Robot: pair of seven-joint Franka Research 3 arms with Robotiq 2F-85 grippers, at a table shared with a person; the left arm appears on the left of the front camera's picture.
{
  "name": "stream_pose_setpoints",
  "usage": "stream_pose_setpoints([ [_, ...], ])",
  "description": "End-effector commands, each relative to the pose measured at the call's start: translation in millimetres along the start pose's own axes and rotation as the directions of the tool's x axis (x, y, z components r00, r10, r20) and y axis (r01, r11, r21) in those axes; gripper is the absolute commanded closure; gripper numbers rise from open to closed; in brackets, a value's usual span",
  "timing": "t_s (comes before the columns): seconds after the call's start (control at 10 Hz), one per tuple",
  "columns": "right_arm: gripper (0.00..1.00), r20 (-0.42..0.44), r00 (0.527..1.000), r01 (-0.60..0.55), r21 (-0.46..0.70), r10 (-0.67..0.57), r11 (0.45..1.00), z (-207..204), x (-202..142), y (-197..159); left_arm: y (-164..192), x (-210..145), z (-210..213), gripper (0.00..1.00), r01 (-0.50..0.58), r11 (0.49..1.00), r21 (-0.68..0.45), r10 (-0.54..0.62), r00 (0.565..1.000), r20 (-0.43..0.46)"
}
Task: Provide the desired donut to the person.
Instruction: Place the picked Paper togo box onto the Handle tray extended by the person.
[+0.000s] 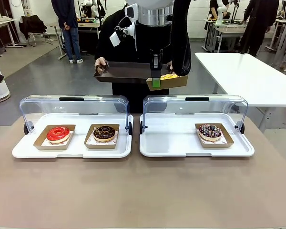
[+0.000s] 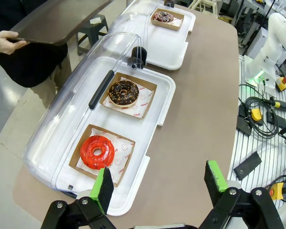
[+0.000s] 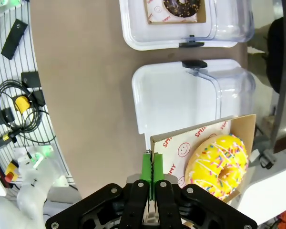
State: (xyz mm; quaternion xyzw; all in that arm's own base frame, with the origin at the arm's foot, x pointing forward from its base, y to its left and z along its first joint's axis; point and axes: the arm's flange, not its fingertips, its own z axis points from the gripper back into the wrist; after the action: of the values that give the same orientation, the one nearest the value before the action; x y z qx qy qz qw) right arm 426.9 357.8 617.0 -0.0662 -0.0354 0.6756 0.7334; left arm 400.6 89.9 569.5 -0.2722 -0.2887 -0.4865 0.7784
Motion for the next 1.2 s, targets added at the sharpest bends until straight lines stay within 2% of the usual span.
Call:
stream_pose_setpoints([
  [0.0, 1.0, -0.009, 1.0, 0.0, 0.0, 0.0, 1.0, -2.3, -3.2, 5.6, 0.2, 1.0, 1.0, 0.0, 0.009, 1.0, -0.005, -0.009, 1.0, 0.016],
  [1.1, 1.0, -0.009, 1.0, 0.0, 0.0, 0.0, 1.0, -2.3, -3.2, 5.6, 0.2, 1.0, 1.0, 0.0, 0.009, 1.0, -0.005, -0.009, 1.0, 0.016],
])
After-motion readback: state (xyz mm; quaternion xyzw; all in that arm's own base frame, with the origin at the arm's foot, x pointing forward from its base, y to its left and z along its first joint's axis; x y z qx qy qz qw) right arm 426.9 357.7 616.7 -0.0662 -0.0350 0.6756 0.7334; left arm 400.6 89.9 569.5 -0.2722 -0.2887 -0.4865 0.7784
